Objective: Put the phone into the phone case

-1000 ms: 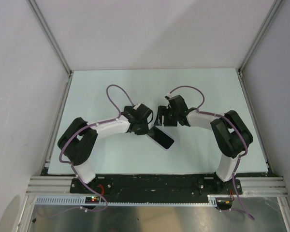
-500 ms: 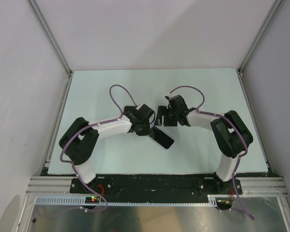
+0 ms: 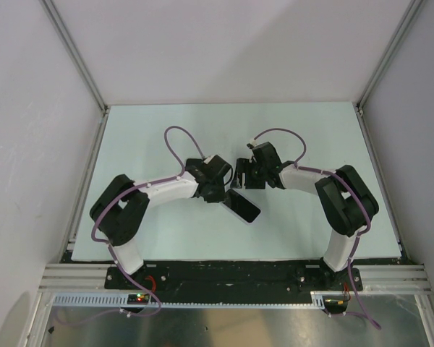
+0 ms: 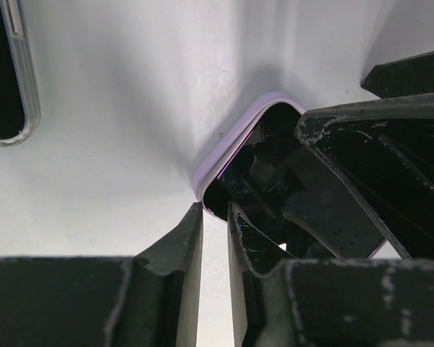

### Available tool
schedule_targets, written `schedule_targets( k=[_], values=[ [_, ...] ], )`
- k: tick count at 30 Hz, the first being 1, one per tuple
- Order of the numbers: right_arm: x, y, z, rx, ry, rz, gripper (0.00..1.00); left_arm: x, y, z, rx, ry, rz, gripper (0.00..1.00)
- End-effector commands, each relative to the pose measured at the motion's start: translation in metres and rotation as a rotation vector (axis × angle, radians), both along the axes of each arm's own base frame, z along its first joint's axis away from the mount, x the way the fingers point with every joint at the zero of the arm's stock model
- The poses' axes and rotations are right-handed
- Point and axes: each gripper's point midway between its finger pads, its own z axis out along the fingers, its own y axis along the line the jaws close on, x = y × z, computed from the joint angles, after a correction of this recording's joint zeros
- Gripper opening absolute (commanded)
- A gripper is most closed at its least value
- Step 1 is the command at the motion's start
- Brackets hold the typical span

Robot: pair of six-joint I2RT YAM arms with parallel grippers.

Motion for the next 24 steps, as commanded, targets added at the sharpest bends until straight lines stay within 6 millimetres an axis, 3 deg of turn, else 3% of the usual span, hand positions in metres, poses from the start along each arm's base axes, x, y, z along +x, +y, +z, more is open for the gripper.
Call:
schedule_targets(
  k=[1, 24],
  values=[
    [-0.008, -0.015, -0.018, -0.069, 0.053, -0.007, 0.73, 0.003, 0.002, -0.013, 0.032, 0.020, 0.009, 0.20],
    [-0.010, -0.016, -0.018, -0.073, 0.054, -0.001, 0.73, -0.025, 0.012, -0.055, 0.101, 0.101, 0.002, 0.13]
  ],
)
